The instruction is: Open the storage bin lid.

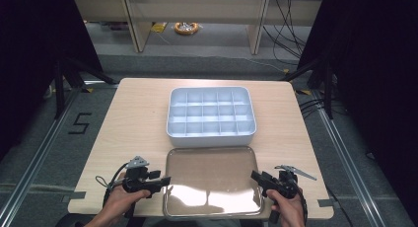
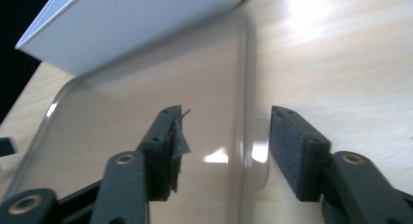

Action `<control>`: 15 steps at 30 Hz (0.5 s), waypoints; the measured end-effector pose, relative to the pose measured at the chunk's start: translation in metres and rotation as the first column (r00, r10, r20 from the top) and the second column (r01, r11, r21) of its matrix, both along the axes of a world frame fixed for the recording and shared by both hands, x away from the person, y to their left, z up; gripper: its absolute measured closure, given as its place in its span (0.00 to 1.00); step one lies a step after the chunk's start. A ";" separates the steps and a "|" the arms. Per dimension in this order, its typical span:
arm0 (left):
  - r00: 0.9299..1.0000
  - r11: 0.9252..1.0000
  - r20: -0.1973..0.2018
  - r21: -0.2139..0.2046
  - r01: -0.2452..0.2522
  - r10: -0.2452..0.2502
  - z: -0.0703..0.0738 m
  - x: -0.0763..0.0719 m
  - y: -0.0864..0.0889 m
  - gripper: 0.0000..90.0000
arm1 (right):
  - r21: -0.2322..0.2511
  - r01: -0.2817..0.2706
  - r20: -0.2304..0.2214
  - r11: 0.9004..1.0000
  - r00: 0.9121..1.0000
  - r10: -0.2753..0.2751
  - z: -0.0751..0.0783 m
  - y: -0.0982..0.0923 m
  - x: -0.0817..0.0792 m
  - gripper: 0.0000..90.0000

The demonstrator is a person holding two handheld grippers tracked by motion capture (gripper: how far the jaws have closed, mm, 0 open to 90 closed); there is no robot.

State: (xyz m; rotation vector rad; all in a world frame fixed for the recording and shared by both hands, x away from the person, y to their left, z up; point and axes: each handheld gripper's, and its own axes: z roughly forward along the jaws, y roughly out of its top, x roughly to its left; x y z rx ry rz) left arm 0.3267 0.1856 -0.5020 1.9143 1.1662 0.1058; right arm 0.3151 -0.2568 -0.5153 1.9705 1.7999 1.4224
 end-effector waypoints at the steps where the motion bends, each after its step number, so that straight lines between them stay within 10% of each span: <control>1: 1.000 1.000 -0.002 0.003 0.003 -0.003 0.000 0.000 0.000 0.49 | -0.018 -0.013 0.053 1.000 0.998 0.014 -0.001 -0.004 0.002 0.50; 15: 1.000 0.999 -0.001 -0.039 -0.015 0.015 -0.001 0.003 0.004 0.41 | -0.045 0.002 0.089 0.999 0.996 0.002 0.014 -0.001 -0.004 0.42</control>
